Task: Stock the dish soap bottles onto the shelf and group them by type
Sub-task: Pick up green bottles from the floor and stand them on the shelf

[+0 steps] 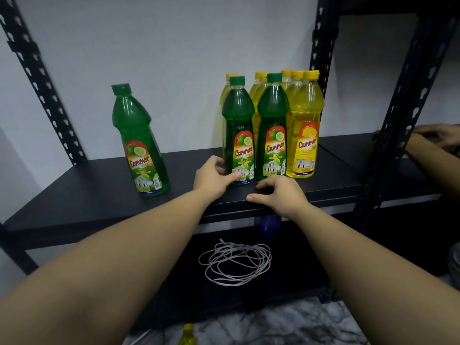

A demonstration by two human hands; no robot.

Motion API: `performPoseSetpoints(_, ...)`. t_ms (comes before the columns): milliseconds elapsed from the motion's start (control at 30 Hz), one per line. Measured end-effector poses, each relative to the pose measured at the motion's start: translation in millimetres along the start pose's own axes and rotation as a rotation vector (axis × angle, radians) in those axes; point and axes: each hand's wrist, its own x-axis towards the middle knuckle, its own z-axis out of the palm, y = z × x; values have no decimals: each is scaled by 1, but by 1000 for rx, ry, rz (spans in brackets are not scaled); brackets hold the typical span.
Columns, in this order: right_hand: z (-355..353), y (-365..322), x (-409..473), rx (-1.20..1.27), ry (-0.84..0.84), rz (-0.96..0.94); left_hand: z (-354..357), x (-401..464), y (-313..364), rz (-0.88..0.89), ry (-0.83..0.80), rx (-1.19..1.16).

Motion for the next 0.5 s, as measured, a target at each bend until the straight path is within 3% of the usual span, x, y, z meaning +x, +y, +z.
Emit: performPoseSetpoints(500, -1, -1, 0, -4, -23, 21, -3, -9, 7, 4, -7, 40)
